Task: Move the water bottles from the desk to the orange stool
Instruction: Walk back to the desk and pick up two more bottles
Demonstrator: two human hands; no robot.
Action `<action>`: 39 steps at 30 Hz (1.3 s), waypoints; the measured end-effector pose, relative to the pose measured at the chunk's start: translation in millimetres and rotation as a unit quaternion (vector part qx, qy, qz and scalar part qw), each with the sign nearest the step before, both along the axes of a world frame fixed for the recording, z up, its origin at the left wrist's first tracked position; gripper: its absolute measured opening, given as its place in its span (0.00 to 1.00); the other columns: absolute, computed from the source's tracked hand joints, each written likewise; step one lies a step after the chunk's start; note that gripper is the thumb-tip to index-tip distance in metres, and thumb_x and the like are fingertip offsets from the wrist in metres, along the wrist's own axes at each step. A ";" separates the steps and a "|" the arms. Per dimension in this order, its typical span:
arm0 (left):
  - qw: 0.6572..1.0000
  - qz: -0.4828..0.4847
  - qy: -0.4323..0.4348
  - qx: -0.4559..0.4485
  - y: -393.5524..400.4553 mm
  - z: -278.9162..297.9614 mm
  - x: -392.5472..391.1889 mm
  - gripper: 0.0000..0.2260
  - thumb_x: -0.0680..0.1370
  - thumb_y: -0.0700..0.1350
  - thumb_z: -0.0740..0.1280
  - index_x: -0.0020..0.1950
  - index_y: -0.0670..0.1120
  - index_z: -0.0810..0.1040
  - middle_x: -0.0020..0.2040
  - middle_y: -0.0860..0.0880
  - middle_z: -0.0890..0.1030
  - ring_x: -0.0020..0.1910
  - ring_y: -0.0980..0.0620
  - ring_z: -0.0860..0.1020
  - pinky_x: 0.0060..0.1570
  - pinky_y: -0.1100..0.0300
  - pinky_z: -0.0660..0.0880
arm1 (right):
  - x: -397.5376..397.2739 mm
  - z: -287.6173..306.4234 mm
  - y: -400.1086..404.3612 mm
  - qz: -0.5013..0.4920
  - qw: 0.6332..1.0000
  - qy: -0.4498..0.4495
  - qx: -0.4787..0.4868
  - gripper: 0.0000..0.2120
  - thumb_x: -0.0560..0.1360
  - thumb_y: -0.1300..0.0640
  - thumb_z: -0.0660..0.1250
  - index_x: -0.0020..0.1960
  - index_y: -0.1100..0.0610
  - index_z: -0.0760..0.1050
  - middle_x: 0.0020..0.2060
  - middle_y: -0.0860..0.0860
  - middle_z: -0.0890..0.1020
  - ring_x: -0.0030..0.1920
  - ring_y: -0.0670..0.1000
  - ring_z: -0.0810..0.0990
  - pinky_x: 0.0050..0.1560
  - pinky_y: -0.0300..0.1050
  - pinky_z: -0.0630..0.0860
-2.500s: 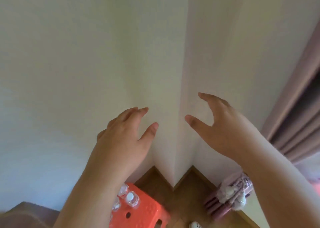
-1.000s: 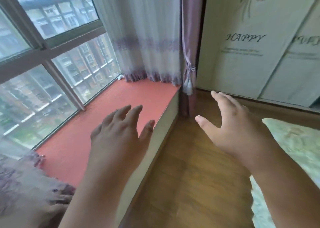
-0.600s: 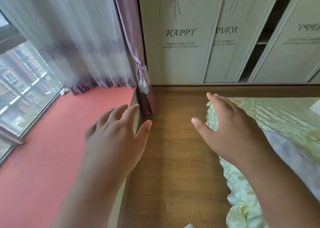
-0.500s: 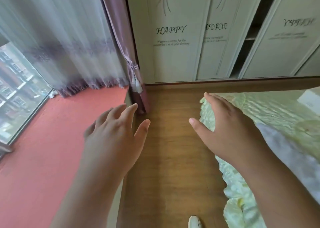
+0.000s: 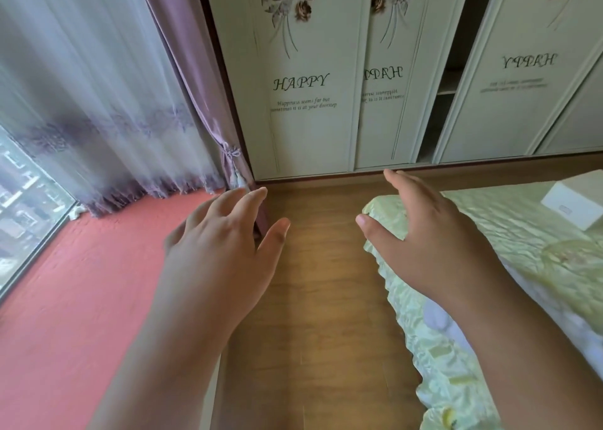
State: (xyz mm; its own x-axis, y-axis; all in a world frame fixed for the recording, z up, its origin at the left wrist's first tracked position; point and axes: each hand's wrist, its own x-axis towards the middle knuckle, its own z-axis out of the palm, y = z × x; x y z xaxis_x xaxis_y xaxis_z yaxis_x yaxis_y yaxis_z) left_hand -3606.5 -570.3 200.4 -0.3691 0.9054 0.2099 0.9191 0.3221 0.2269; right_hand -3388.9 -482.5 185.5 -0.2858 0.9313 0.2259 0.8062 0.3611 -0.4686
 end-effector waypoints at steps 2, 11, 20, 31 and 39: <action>1.000 0.003 0.001 0.000 8.5 -1.4 4.0 0.29 0.79 0.69 0.50 0.79 0.64 0.59 0.79 0.61 0.62 0.79 0.53 0.58 0.73 0.45 0.60 | 2.8 -1.3 11.7 0.009 1.000 -0.004 0.010 0.35 0.77 0.34 0.60 0.80 0.44 0.56 0.79 0.42 0.60 0.77 0.47 0.61 0.71 0.47 0.62; 0.999 0.004 -0.030 -0.028 46.4 -25.5 13.0 0.29 0.79 0.70 0.50 0.79 0.64 0.59 0.79 0.61 0.61 0.79 0.53 0.58 0.74 0.45 0.60 | 9.2 -17.6 59.1 0.029 0.999 -0.014 -0.008 0.35 0.77 0.34 0.61 0.79 0.44 0.57 0.78 0.42 0.61 0.76 0.47 0.63 0.72 0.49 0.63; 0.998 -0.008 -0.044 -0.041 121.2 -46.1 -35.8 0.28 0.79 0.70 0.50 0.79 0.64 0.59 0.79 0.60 0.62 0.79 0.52 0.59 0.73 0.43 0.61 | -35.2 -37.3 119.8 0.017 0.998 -0.030 -0.046 0.35 0.77 0.34 0.61 0.79 0.43 0.57 0.78 0.41 0.60 0.76 0.47 0.63 0.71 0.48 0.64; 0.998 -0.060 -0.013 -0.021 258.7 -34.4 -158.6 0.28 0.80 0.69 0.49 0.79 0.63 0.58 0.79 0.59 0.62 0.79 0.51 0.59 0.74 0.44 0.59 | -159.2 -15.9 229.7 -0.028 0.999 -0.032 -0.025 0.34 0.77 0.34 0.61 0.79 0.43 0.57 0.78 0.41 0.61 0.74 0.48 0.66 0.71 0.52 0.68; 0.994 -0.102 -0.015 -0.024 324.4 -27.8 -219.0 0.29 0.79 0.70 0.50 0.79 0.63 0.59 0.79 0.59 0.63 0.79 0.51 0.59 0.74 0.43 0.60 | -220.3 -10.7 281.2 -0.060 0.997 -0.025 -0.041 0.34 0.77 0.34 0.60 0.79 0.42 0.56 0.78 0.39 0.60 0.67 0.48 0.74 0.66 0.48 0.68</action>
State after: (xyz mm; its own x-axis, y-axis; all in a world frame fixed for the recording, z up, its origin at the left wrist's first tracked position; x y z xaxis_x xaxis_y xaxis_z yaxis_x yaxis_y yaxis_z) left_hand -3825.5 -245.9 172.6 -0.1829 0.9707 0.1558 0.9596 0.1418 0.2432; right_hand -3609.2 -201.3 174.8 -0.1810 0.9742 0.1350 0.8642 0.2231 -0.4510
